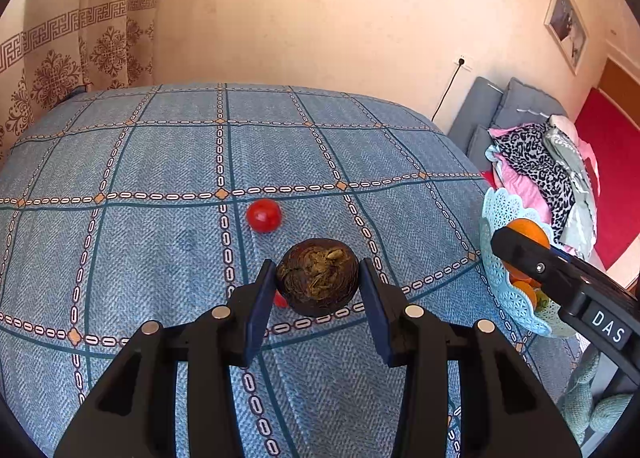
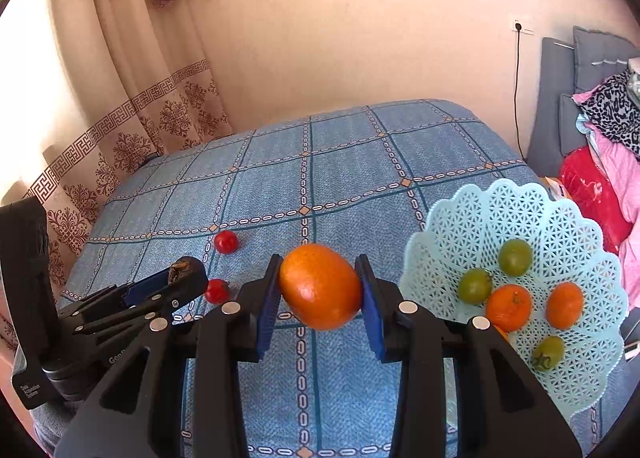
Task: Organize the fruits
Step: 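Carry both fruits into the blue basket and open both tools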
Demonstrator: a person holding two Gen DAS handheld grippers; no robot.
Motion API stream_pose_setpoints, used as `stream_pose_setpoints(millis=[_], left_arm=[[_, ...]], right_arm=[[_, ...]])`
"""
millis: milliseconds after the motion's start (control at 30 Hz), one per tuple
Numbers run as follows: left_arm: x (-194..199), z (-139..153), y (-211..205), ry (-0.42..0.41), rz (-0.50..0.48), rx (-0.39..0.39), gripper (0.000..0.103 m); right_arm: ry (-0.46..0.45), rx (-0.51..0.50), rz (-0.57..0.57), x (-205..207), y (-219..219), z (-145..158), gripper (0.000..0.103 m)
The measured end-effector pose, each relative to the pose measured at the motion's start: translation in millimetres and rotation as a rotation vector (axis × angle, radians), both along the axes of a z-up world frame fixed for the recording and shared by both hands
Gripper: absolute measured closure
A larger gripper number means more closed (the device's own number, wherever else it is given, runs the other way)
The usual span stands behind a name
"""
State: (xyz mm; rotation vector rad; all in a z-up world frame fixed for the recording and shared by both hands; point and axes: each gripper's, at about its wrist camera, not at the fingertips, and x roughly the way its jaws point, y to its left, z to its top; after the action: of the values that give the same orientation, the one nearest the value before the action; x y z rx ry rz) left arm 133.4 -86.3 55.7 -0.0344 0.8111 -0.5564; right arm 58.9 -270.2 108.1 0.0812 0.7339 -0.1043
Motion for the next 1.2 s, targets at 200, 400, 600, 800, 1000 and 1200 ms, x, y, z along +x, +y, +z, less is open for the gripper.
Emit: stream_pose_setpoints(millis=[200,400,600,800,1000,1200], left_arm=[[-7.2,1.3,-14.7,-0.017,-0.02,0.03,0.06],[-16.6,9.7,-23.7,-0.028,-0.043,0.03,0.06],[-27.8,20.9,-38.3,-0.033,-0.091,0.014,0.06],[-37.9,32.4,-64.1,-0.05,-0.144,0.008,0.06],[-45.6,33.1,-95.6,-0.055,-0.194,0.021,0.06],[-51.4,31.8,-125.0,-0.051,-0.237,0.034,0.06]], right_arm=[[-0.025,0.019,-0.071,-28.4,-31.7,6.3,0.065],[-0.049,0.025,-0.119,-51.7,-57.9,12.2,0.065],[-0.073,0.045,-0.186,-70.9,-83.3,14.8,0.065],[-0.066,0.066,-0.241,-83.6,-110.9,9.5,0.065],[-0.061,0.087,-0.249,-89.2,-123.8,2.9,0.065],[-0.061,0.091,-0.242,-90.1,-128.8,-0.3,0.065]])
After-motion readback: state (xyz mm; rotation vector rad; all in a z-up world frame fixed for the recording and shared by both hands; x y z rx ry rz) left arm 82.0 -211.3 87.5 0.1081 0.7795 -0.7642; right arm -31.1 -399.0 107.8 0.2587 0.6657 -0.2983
